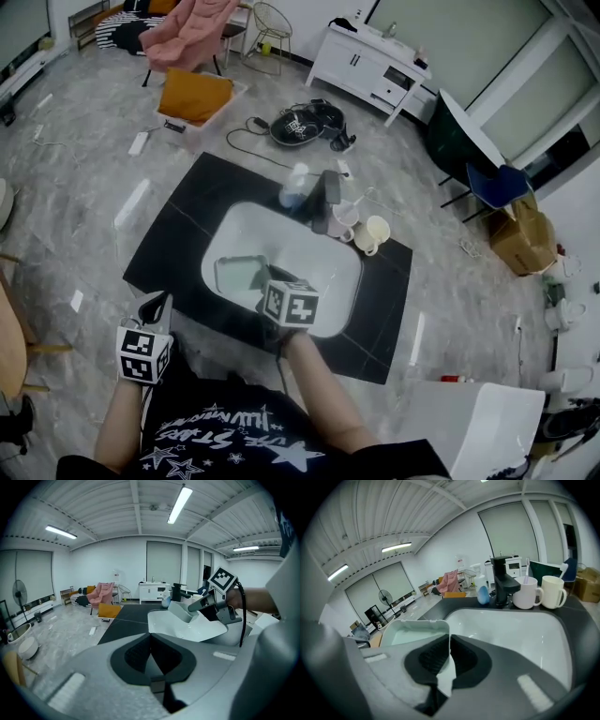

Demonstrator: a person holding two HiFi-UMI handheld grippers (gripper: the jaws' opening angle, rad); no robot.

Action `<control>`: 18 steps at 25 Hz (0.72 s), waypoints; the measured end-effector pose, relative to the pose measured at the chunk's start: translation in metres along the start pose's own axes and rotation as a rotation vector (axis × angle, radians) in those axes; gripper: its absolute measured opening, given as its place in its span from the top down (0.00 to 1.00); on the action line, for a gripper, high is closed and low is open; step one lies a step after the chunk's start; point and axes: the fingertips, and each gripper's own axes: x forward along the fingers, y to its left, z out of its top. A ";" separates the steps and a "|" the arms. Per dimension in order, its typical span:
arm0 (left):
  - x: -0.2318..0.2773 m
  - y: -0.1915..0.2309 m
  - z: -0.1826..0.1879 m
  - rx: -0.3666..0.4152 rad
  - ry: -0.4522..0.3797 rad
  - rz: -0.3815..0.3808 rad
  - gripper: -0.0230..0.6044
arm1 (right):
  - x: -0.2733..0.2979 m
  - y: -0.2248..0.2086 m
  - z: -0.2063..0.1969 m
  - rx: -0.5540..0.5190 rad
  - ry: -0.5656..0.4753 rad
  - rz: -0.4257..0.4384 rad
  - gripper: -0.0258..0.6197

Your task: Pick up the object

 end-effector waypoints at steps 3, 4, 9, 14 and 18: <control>-0.014 -0.017 -0.008 -0.007 0.010 0.039 0.95 | -0.014 -0.004 -0.006 -0.023 0.003 0.041 0.94; -0.019 -0.023 -0.011 -0.014 0.014 0.047 0.95 | -0.017 -0.006 -0.008 -0.031 0.005 0.052 0.94; -0.040 -0.045 -0.021 -0.069 0.026 0.071 0.95 | -0.033 -0.011 -0.022 -0.065 0.022 0.091 0.94; -0.048 -0.060 -0.030 -0.102 0.032 0.069 0.95 | -0.042 -0.010 -0.038 -0.067 0.036 0.109 0.94; -0.056 -0.072 -0.035 -0.124 0.017 0.061 0.95 | -0.047 -0.005 -0.056 -0.074 0.058 0.115 0.94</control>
